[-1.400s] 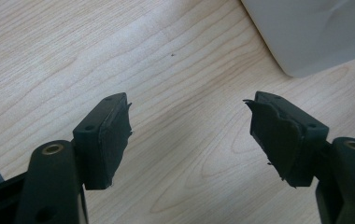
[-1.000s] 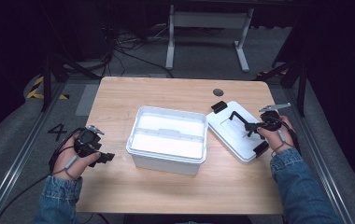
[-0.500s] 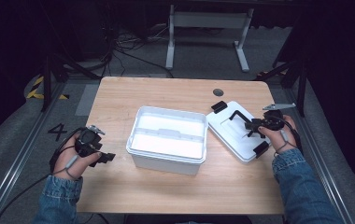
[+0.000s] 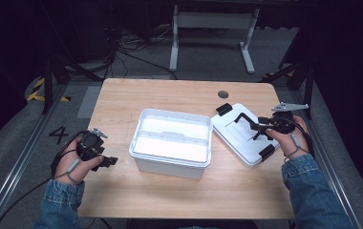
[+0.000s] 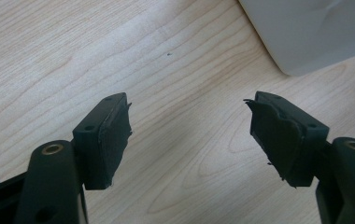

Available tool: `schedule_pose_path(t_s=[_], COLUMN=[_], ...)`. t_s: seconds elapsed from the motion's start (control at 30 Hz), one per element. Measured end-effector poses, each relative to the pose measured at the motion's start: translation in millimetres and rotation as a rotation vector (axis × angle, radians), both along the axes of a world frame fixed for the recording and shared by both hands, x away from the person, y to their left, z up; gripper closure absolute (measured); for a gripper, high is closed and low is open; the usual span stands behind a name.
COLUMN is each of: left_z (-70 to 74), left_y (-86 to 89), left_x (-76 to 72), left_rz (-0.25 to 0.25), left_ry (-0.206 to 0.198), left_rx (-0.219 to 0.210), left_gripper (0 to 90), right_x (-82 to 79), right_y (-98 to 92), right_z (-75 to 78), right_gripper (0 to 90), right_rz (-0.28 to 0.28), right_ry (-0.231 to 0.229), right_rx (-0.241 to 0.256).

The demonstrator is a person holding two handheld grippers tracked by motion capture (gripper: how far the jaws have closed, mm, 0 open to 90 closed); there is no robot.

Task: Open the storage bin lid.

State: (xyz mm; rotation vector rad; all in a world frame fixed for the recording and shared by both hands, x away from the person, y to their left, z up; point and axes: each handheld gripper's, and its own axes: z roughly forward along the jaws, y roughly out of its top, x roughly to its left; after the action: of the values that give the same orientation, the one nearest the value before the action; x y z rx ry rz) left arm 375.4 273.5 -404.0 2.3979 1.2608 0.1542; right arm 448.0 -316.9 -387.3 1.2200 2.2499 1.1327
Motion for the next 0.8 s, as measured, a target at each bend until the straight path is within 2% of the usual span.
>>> schedule_pose_path(t_s=[0.23, 0.37, 0.57, 0.8], left_z=[0.7, -0.1, -0.2, -0.4], left_y=[1.5, -1.1, -2.1, -2.7], left_x=[-0.6, 0.5, 2.0, 4.0], left_rz=[-0.004, -0.002, -0.008, -0.013], left_ry=[-0.007, 0.007, 0.009, 0.009], left_rx=[0.001, -0.002, -0.001, 0.003], left_gripper=[29.5, 29.4, 29.3, 29.0], right_x=[-18.2, -29.0, -44.0, -58.7], right_y=[9.4, 15.7, 23.7, 30.9], right_z=[12.7, 16.7, 18.7, 17.7], right_gripper=[49.2, 49.2, 49.1, 48.9], right_rz=[0.05, 0.082, 0.13, 0.179], right_ry=[-0.021, -0.02, -0.012, 0.009], right_rx=[0.021, 0.026, 0.045, 0.042])
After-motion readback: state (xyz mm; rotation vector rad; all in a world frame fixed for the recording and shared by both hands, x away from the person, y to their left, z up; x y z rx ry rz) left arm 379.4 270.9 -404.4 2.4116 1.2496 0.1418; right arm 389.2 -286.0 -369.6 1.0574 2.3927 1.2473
